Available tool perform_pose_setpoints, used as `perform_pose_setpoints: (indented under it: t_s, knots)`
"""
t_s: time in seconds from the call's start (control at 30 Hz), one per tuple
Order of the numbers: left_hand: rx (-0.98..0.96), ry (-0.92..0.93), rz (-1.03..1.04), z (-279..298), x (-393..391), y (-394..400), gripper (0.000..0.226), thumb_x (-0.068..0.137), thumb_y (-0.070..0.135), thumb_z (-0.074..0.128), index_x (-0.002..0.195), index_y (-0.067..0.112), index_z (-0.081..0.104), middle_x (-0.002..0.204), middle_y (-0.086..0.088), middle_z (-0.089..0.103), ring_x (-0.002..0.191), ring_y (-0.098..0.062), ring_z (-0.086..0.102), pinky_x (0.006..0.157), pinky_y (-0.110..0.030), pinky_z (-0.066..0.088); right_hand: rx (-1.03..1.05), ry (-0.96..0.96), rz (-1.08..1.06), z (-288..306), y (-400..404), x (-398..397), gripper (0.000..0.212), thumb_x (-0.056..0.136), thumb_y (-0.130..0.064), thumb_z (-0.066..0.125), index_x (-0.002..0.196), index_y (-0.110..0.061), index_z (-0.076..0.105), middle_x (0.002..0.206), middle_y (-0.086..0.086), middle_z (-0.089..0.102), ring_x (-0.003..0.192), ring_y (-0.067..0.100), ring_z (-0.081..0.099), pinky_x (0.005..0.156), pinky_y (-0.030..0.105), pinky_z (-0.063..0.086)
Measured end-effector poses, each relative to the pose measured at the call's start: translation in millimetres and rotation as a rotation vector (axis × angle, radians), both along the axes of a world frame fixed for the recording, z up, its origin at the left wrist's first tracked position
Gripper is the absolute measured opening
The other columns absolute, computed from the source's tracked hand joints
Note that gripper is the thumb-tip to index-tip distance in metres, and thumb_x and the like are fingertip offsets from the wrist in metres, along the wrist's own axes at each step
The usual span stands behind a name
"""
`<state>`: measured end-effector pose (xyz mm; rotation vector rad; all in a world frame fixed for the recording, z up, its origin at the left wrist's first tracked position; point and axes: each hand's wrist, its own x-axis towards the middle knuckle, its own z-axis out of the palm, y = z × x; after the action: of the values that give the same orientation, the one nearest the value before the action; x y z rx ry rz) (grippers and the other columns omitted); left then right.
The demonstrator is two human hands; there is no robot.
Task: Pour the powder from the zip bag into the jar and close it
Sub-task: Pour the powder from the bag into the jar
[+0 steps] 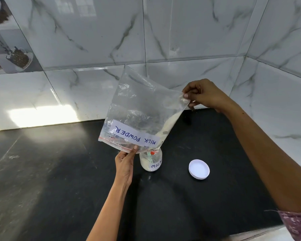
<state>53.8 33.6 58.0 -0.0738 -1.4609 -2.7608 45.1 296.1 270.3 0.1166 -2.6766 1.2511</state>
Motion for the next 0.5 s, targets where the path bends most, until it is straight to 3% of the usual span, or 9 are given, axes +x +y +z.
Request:
perform_pose_setpoints:
  t_s: [0.17, 0.27, 0.4, 0.5]
  knots:
    - [-0.097, 0.034, 0.011, 0.5, 1.0, -0.8, 0.025, 0.072, 0.012, 0.07, 0.097, 0.007, 0.07, 0.09, 0.002, 0.075, 0.085, -0.006, 0.067, 0.071, -0.016, 0.052, -0.006, 0.052, 0.059, 1.7, -11.2, 3.8, 0.008, 0.091, -0.003, 0.055, 0.092, -0.008, 0.062, 0.08, 0.0, 0.064, 0.056, -0.005, 0.061, 0.054, 0.011, 0.05]
    - [-0.141, 0.065, 0.012, 0.4, 2.0, -1.3, 0.023, 0.072, 0.012, 0.071, 0.094, 0.007, 0.069, 0.082, 0.006, 0.074, 0.069, 0.0, 0.062, 0.062, -0.014, 0.05, 0.021, 0.082, 0.084, 3.0, -18.6, 5.6, 0.009, 0.09, -0.003, 0.056, 0.09, -0.01, 0.062, 0.081, 0.002, 0.063, 0.063, 0.0, 0.062, 0.054, 0.008, 0.047]
    - [-0.157, 0.077, 0.024, -0.8, 2.1, -1.2, 0.025, 0.071, 0.014, 0.073, 0.094, 0.008, 0.069, 0.081, 0.006, 0.074, 0.07, 0.0, 0.062, 0.064, -0.014, 0.05, -0.007, 0.126, 0.095, 2.2, -24.1, 4.3, 0.009, 0.091, -0.002, 0.055, 0.094, -0.005, 0.063, 0.09, 0.012, 0.066, 0.079, 0.014, 0.065, 0.073, 0.019, 0.057]
    - [-0.168, 0.067, 0.047, -3.1, 0.6, -2.4, 0.026, 0.071, 0.013, 0.072, 0.096, 0.007, 0.068, 0.082, 0.007, 0.073, 0.071, 0.0, 0.062, 0.066, -0.014, 0.051, -0.022, 0.157, 0.054, 3.2, -24.5, 0.6, 0.01, 0.091, -0.002, 0.054, 0.095, -0.003, 0.063, 0.095, 0.018, 0.067, 0.084, 0.019, 0.065, 0.077, 0.024, 0.057]
